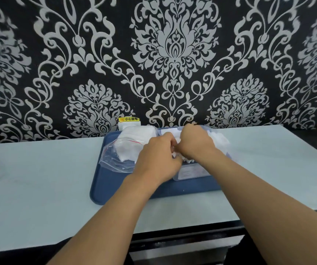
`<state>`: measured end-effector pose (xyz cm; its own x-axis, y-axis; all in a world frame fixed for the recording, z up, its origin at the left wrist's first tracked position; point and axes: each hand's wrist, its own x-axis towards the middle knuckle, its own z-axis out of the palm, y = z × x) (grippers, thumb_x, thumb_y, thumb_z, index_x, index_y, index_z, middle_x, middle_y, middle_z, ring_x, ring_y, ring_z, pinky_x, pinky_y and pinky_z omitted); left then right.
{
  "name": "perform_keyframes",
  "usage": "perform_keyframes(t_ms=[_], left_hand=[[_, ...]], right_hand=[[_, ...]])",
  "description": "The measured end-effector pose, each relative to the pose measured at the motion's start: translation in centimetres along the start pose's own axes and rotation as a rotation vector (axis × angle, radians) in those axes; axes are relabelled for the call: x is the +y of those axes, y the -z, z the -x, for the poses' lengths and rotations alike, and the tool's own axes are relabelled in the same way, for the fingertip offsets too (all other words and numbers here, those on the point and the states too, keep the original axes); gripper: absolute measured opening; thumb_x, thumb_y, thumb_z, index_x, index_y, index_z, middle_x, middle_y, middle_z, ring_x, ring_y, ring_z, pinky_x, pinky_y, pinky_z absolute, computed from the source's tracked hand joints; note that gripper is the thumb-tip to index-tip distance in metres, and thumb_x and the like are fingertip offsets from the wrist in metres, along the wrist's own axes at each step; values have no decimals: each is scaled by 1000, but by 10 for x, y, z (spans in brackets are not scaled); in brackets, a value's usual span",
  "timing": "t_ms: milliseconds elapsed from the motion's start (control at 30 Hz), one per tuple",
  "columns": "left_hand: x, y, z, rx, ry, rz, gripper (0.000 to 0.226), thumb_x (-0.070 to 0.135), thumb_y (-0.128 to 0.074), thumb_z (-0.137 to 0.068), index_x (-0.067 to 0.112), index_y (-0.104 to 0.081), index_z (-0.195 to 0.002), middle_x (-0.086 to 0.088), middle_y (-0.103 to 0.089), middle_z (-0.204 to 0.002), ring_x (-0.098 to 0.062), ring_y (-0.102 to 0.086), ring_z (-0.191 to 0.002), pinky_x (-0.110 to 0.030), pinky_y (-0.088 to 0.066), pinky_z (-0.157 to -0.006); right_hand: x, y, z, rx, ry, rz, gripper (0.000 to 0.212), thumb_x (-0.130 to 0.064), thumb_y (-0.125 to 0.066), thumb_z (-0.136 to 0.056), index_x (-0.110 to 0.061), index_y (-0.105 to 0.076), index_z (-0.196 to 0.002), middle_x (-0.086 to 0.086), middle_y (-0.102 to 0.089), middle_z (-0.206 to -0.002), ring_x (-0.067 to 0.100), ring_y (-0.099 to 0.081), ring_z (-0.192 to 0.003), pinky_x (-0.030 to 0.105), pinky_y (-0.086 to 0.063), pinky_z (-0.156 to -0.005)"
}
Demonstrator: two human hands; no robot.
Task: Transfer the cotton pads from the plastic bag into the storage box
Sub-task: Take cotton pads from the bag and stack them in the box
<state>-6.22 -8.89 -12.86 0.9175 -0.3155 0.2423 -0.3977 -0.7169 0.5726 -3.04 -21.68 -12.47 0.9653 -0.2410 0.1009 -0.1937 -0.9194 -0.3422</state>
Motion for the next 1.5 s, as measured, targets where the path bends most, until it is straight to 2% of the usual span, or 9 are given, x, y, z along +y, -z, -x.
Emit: perform_keyframes(t_ms=[333, 467, 633, 800, 1000, 1100, 1233, 1333, 1500], left_hand=[[-9, -3, -5, -91, -58, 3, 38, 21, -65, -84, 18, -51, -120, -2, -58, -123, -24, -57, -107, -41, -49, -90], [-9, -3, -4, -111, -49, 30, 52, 20, -64, -87, 19, -42, -134, -1, -56, -130, -19, -57, -97, -35, -48, -87], [-7, -6, -5, -112, -32, 78, 47, 19, -63, -83, 21, -44, -125, -2, -63, -114, -27, -62, -96, -39, -51, -78], [-7, -5, -3, -91, -32, 113, 33, 19, -62, -84, 25, -42, -109, 6, -56, -99, -22, -57, -86, -31, -38, -61], [-6, -10, -3, -111, -3, 113, 73, 21, -70, -83, 20, -34, -146, -1, -50, -140, -25, -56, -119, -34, -47, -94], [-2, -1, 2, -91, -56, 76, 70, 27, -68, -84, 23, -36, -146, 1, -47, -146, -22, -53, -125, -37, -45, -101], [-8, 52, 12, 293, -169, 242, 46, 22, -67, -72, 32, -61, -117, 15, -64, -106, -6, -59, -73, -22, -50, -70], [-47, 86, 12, 479, 28, 206, 54, 12, -71, -71, 27, -61, -122, 8, -58, -119, -13, -58, -98, -24, -47, -83], [-97, 73, 9, 23, 388, 75, 41, 12, -72, -78, 15, -66, -118, -5, -67, -117, -27, -62, -110, -27, -45, -78]], right_hand=[[3, 7, 10, 86, 65, -63, 38, -43, -75, -73, -12, -53, -78, 2, -59, -80, 25, -61, -77, 32, -47, -63], [13, 37, 22, 228, 132, -424, 4, -19, -69, -75, -16, -71, -77, -2, -69, -71, 18, -66, -64, 33, -56, -60], [5, 34, 40, -239, 276, -423, 29, 8, -50, -77, -4, -76, -72, 7, -70, -64, 9, -58, -44, 19, -43, -42], [3, 23, 26, -291, 191, -482, 30, 9, -42, -80, 1, -68, -92, 20, -71, -78, 4, -50, -39, 17, -40, -40], [11, 7, 12, -332, 137, -278, 18, -6, -43, -90, 0, -60, -87, 17, -70, -88, 30, -63, -78, 41, -54, -71], [9, 10, 12, -343, 90, -300, 24, -5, -45, -87, 8, -64, -94, 20, -72, -85, 27, -62, -68, 36, -52, -60], [-1, 32, 30, -69, 131, -323, 23, -6, -47, -86, -1, -68, -78, 8, -67, -62, 21, -69, -51, 30, -53, -47], [-29, 47, 57, 247, 322, -455, 22, -8, -56, -82, -13, -73, -70, 0, -70, -64, 13, -66, -56, 28, -56, -59], [-80, 6, 90, -251, 620, -276, 28, 0, -51, -87, -17, -72, -80, 7, -65, -77, 17, -52, -69, 19, -42, -57]])
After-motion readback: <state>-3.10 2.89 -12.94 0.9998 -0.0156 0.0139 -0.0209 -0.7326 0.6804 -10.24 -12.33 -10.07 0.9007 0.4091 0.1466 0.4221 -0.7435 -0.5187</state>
